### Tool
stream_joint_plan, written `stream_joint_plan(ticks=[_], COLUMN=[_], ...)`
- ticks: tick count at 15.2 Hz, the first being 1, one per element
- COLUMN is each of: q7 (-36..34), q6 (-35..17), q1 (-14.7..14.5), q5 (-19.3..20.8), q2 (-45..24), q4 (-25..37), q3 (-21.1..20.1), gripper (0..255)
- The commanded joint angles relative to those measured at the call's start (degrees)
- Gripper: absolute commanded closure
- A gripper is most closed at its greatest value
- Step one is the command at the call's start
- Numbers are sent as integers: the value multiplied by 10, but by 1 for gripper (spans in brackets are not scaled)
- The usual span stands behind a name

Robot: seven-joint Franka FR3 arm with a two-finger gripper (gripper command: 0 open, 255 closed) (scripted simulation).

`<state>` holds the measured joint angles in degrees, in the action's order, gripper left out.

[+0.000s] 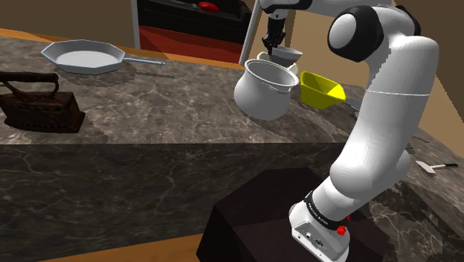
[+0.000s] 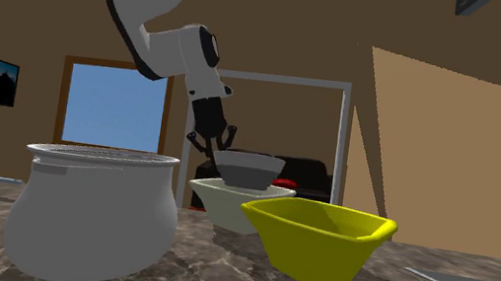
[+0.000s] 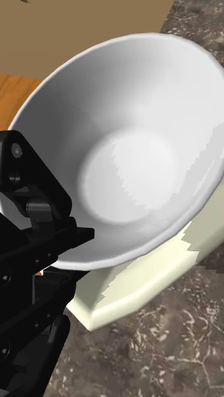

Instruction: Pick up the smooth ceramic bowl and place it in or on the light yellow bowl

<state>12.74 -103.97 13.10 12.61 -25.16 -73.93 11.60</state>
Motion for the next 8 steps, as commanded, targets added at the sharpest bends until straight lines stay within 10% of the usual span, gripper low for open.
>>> stream_joint_plan(ticks=[1, 2, 8], q7=[0, 0, 1], q6=[0, 0, 18], q1=[0, 0, -2], q5=[0, 0, 0], q2=[0, 0, 1], q4=[0, 0, 18], q3=[0, 0, -1], gripper=[255, 0, 0])
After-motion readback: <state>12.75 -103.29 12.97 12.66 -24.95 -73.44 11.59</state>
